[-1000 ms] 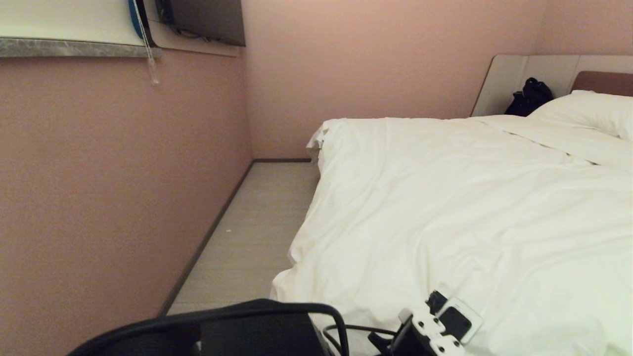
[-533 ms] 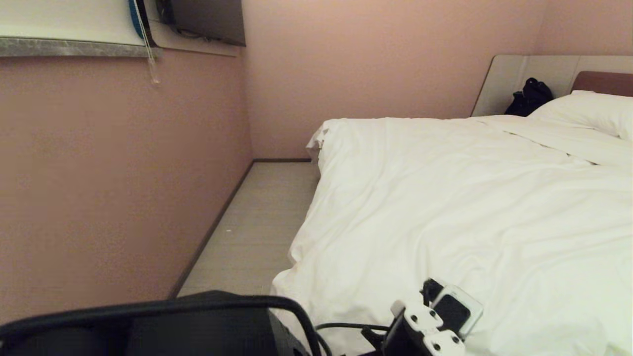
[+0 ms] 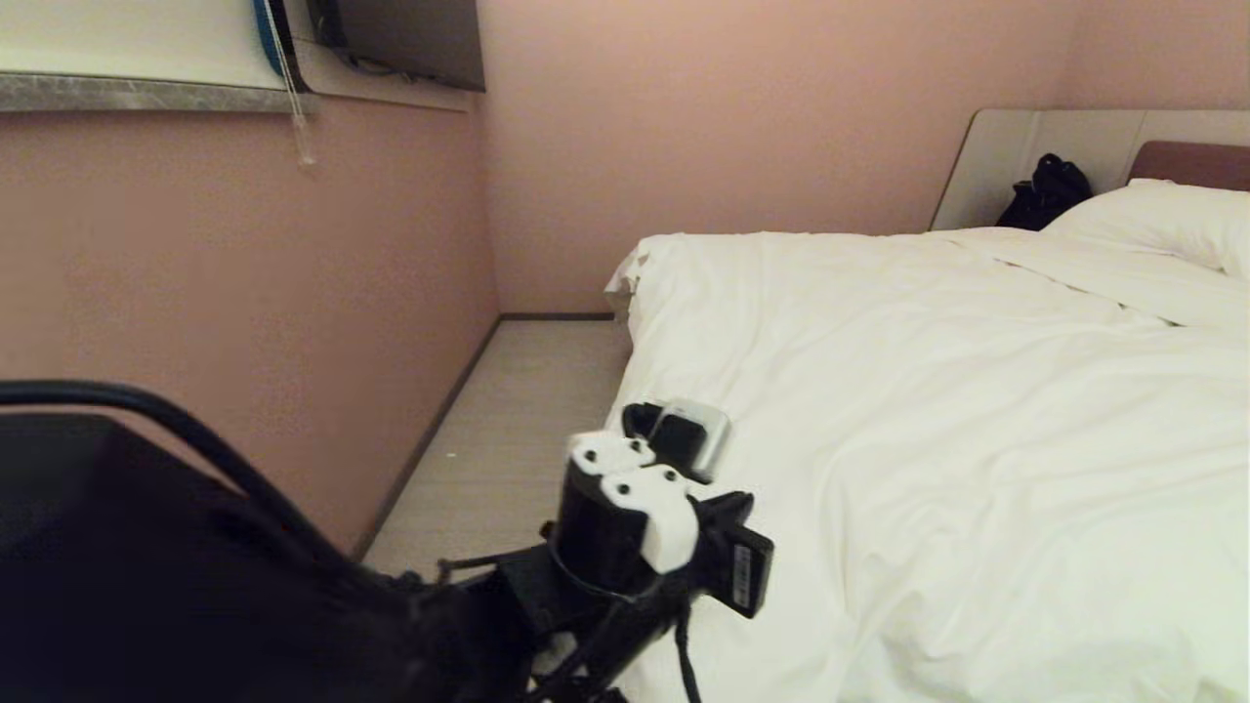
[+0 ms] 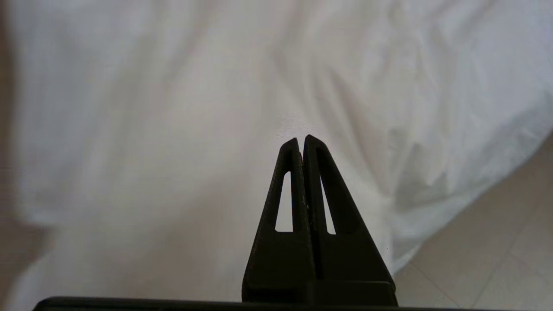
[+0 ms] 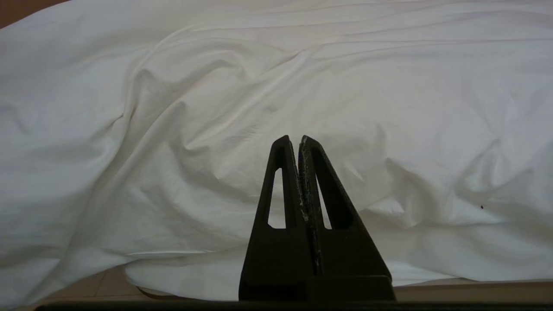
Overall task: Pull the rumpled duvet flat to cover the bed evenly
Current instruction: Flatten the corners of the folded blanket
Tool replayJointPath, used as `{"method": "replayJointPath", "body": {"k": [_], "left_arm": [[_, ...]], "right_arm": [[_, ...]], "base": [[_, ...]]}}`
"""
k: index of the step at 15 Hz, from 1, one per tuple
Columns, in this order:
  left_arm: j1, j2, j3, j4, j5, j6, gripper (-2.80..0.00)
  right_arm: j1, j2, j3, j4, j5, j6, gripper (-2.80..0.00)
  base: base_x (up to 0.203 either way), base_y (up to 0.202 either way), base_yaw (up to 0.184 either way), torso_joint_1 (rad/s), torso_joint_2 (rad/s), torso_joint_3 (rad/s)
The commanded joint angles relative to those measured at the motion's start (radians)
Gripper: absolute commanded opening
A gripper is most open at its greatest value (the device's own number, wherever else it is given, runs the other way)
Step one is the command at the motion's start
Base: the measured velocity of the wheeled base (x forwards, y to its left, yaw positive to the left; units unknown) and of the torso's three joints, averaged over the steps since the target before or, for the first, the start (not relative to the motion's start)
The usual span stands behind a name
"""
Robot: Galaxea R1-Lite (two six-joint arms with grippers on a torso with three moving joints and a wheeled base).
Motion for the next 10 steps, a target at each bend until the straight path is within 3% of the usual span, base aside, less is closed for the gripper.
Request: {"method": "replayJointPath", "body": {"k": [1, 6, 10], "left_arm": [[0.061, -0.199, 0.104, 0.001, 0.003, -0.002, -2.8], [0.222, -0.621, 0.387, 0.119, 0.019, 0.031, -2.8], [0.329, -0.971, 0.41, 0.442, 0.025, 0.062, -2.8]], "right_arm": [[0.001, 0.001, 0.0, 0.0, 0.0, 0.0, -2.8], [-0.001, 0.001, 0.0, 0.0, 0.0, 0.0, -2.8], [0.0, 0.001, 0.0, -0.001, 0.0, 0.0, -2.8]], "base": [[0.0, 0.0, 0.0, 0.0, 0.0, 0.0], [0.0, 0.0, 0.0, 0.0, 0.0, 0.0], [0.0, 0.0, 0.0, 0.0, 0.0, 0.0]]}}
